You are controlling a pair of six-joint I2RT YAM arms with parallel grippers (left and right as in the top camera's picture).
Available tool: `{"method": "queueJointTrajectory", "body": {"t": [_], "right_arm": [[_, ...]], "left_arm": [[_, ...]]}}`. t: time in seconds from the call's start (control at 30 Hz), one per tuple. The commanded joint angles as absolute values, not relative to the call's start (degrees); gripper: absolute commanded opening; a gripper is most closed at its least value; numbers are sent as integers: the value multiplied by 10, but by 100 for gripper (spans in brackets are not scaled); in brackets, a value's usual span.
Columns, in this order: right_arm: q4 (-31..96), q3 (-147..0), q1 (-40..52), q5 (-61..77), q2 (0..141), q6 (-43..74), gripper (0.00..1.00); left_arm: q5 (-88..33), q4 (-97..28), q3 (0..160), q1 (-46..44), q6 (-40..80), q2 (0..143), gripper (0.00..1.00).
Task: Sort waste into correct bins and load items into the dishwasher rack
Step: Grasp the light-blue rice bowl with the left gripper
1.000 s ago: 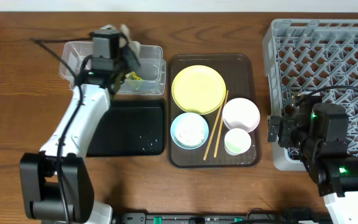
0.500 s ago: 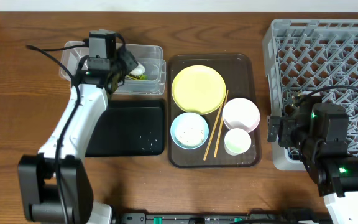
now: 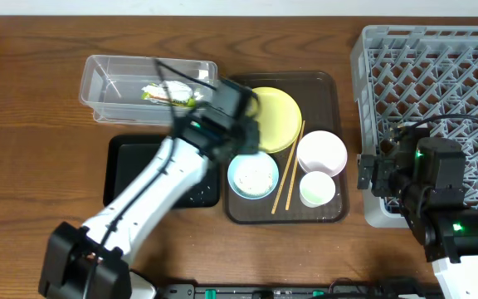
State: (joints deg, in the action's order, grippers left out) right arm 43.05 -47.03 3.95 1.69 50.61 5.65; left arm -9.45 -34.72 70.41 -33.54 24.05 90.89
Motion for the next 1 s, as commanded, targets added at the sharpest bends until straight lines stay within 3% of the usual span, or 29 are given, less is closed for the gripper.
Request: {"method": "queueJointTrajectory", "body": {"t": [0.0, 0.3, 0.83, 0.97], "right_arm": [[431, -481, 43, 19, 506, 55, 99], [431, -481, 43, 20, 506, 55, 99], [431, -481, 43, 20, 506, 55, 99], [432, -481, 43, 19, 506, 55, 99]], "left_arm": [[-43, -351, 703, -387, 232, 925, 38], [-33, -337, 703, -465, 256, 1014, 39], [-34, -312, 702, -472, 257, 1103, 34], [-34, -312, 702, -477, 258, 1109, 25]]}}
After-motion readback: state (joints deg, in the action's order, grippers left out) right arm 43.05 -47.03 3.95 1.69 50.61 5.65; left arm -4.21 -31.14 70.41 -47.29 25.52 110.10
